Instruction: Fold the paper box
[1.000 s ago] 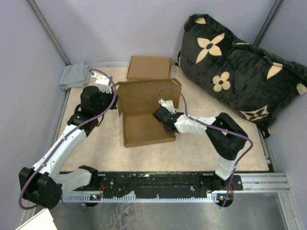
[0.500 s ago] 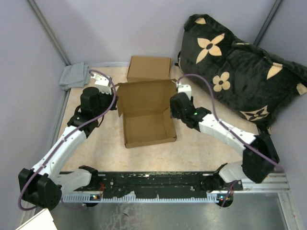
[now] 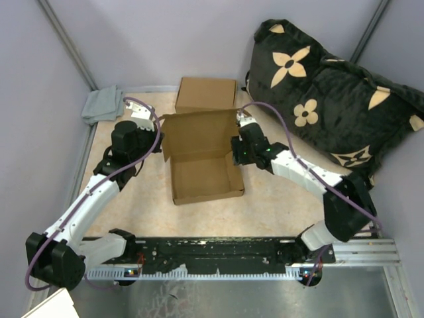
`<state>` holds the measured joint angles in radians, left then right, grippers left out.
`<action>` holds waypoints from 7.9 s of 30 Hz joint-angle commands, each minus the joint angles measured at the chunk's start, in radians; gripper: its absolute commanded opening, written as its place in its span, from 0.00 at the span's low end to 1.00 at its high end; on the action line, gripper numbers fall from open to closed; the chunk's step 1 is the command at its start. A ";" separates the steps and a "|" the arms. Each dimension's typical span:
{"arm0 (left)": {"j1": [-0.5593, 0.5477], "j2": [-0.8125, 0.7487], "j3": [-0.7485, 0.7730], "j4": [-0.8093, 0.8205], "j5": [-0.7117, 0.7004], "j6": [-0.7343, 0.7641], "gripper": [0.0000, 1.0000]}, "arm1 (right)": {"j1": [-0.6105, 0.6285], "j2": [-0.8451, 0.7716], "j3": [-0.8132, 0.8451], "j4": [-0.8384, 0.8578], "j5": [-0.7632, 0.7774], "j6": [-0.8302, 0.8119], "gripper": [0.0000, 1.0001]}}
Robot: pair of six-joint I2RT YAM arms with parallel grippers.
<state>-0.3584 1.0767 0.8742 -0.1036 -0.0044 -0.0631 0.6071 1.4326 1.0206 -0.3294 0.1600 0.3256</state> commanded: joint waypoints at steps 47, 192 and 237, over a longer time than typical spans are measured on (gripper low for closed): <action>-0.008 -0.021 -0.009 0.040 0.020 0.006 0.00 | 0.054 -0.069 0.064 -0.014 0.219 -0.013 0.55; -0.081 0.098 0.147 -0.161 -0.171 -0.164 0.07 | 0.121 -0.056 0.081 0.284 0.250 0.091 0.02; -0.083 -0.030 0.100 -0.249 -0.098 -0.208 0.04 | 0.165 -0.062 0.104 0.234 0.240 0.200 0.01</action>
<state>-0.4324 1.0748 0.9546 -0.3683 -0.1467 -0.2611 0.7509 1.3731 1.0615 -0.1329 0.4316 0.4866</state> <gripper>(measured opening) 0.046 0.018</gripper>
